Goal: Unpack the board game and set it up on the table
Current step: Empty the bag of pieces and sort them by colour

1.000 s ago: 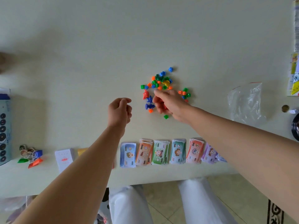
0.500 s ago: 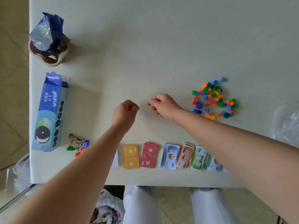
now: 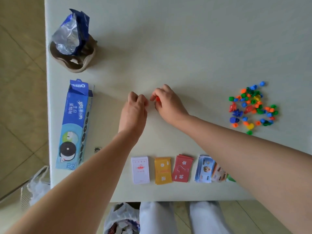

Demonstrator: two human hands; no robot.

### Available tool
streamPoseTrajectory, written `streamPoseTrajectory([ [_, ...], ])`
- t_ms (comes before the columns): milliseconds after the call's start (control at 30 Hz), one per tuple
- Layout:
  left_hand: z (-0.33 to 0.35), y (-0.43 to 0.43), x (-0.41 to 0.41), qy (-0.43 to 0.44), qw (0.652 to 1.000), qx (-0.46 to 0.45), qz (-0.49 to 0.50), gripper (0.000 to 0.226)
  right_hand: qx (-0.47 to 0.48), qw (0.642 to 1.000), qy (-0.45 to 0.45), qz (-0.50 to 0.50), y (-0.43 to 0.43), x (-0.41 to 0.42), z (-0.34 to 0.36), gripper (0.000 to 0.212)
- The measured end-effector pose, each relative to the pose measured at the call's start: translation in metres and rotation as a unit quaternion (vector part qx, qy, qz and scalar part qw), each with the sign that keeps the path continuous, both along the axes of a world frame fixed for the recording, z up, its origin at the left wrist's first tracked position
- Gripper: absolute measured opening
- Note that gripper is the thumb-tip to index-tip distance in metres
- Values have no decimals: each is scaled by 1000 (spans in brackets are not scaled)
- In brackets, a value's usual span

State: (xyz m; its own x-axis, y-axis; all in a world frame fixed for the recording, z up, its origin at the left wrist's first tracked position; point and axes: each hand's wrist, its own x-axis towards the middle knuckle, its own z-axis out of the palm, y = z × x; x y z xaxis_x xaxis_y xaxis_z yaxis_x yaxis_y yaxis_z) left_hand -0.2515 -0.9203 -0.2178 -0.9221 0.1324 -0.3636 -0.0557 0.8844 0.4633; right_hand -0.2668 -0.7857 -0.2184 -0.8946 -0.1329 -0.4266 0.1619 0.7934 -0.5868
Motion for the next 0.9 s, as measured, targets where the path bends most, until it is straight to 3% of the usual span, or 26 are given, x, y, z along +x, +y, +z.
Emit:
streamPoseTrajectory([
  [167, -12, -7, 7, 105, 991, -46, -68, 25, 30, 993, 105, 42, -6, 10, -13, 25],
  [300, -14, -10, 10, 127, 988, -61, -66, 28, 46, 988, 144, 45, -6, 17, -16, 28],
  [500, -7, -19, 12, 76, 994, -69, -22, 56, 86, 987, 124, 48, 8, 22, -5, 50],
  [633, 0, -29, 16, 34, 995, -70, 57, 72, 103, 990, 94, -11, 27, 27, -2, 69],
  [733, 3, -31, 18, -16, 993, -20, 116, 70, 64, 994, 54, -64, 33, 27, -2, 75],
  [900, 4, -25, 12, -30, 991, 31, 128, 52, 15, 997, 31, -75, 13, 19, -3, 56],
])
